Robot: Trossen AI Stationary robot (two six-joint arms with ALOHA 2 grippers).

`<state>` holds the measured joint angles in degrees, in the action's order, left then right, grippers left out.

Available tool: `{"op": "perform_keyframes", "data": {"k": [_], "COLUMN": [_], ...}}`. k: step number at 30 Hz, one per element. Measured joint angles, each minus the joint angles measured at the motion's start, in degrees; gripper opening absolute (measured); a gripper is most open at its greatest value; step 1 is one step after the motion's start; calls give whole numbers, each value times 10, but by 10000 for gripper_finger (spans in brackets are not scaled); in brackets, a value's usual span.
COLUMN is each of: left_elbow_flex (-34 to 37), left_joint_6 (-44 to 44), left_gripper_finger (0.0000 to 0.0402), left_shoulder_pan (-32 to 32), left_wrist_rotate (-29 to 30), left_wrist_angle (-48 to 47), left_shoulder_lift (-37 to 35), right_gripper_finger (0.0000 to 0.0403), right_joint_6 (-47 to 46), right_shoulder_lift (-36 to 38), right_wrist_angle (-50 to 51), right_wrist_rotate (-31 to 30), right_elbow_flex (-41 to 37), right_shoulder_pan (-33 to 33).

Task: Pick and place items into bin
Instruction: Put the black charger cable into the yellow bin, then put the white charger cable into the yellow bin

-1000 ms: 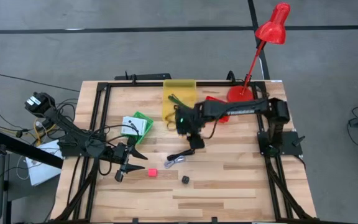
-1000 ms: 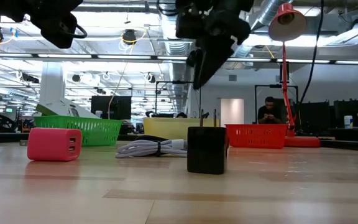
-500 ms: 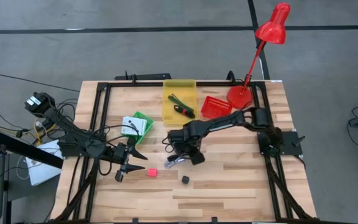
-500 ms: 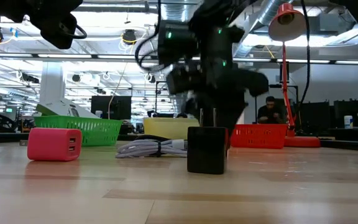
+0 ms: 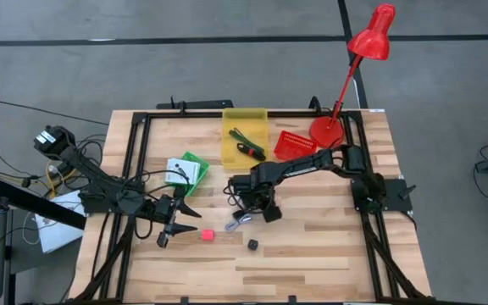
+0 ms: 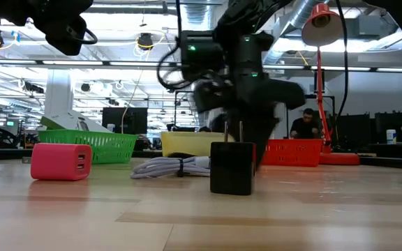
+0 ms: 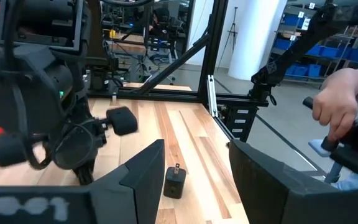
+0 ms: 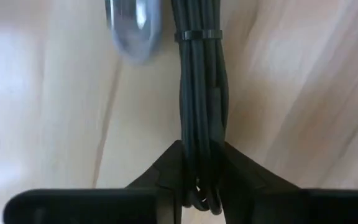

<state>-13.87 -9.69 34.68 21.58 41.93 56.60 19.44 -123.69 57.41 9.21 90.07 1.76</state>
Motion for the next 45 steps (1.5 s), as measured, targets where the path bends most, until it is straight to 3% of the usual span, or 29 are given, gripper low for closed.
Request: {"op": "perform_keyframes", "data": {"k": [10,17,23,30,45], "left_elbow_flex": [0,0,0,0,0], "left_joint_6": [0,0,-2,-2,-2], "left_gripper_finger": [172,172,172,172,172], "left_shoulder_pan": [0,0,0,0,0], "left_wrist_rotate": [0,0,0,0,0], "left_wrist_angle": [0,0,0,0,-5], "left_shoulder_lift": [0,0,0,0,0], "right_gripper_finger": [59,59,61,77,177], "right_joint_6": [5,6,-5,-63,-74], "right_shoulder_lift": [122,207,233,205,148], "right_wrist_angle": [4,-61,-149,-215,-209], "right_wrist_rotate": [-92,-157,-149,-51,-46], "right_elbow_flex": [0,1,2,2,2], "right_shoulder_pan": [-10,-81,-172,-259,-258]}}
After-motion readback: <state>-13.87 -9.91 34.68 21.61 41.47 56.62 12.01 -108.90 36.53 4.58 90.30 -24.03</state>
